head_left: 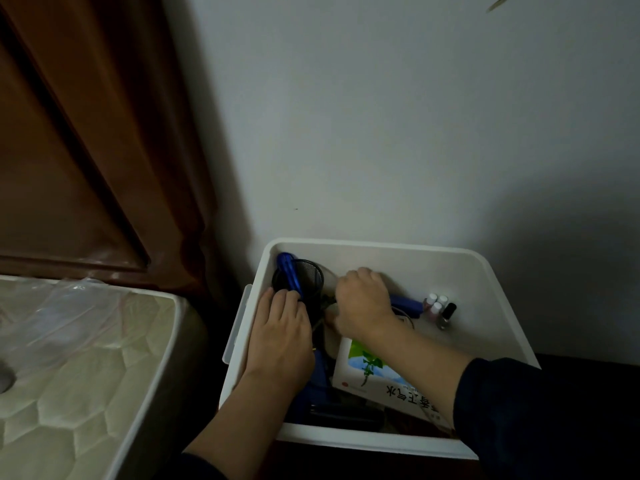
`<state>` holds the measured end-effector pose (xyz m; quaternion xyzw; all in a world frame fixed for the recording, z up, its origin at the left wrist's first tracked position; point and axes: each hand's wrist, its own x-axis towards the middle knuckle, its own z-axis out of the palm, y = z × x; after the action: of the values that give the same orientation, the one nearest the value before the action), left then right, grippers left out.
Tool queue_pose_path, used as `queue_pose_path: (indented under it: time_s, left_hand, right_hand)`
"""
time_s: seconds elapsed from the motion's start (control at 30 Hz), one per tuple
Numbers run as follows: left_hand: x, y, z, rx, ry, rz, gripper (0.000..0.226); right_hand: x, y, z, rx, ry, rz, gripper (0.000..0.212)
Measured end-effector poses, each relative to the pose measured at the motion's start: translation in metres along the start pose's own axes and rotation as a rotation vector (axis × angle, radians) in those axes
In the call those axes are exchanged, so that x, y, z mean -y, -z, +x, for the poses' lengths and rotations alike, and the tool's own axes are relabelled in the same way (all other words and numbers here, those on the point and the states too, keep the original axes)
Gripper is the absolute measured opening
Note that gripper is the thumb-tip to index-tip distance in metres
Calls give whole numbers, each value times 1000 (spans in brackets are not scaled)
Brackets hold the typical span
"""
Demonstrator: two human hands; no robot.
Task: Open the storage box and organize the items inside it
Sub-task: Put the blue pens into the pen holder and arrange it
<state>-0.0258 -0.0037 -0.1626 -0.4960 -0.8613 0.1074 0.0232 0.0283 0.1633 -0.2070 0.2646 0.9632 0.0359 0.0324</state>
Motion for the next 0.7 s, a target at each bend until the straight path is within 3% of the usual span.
queue_pose_path:
  time_s: [0.1, 0.17, 0.27, 0.37, 0.7]
  left_hand:
    - [0, 0, 1, -25, 5, -20, 57]
    - [0, 0, 0, -51, 11, -44, 57]
    - [0, 0, 0, -81, 22, -77, 56]
    - [-1, 0, 1, -95, 40, -103, 56]
    - [-2, -7, 0, 11, 8, 14, 65]
  right_hand:
    - [6, -3, 2, 124, 127, 295, 38]
    - [4, -6, 3, 252, 105, 450, 49]
    - [-2, -17, 4, 336, 116, 323, 79]
    - [-4, -21, 5, 388, 135, 201, 90]
    - [-10, -13, 1, 378, 193, 196, 56]
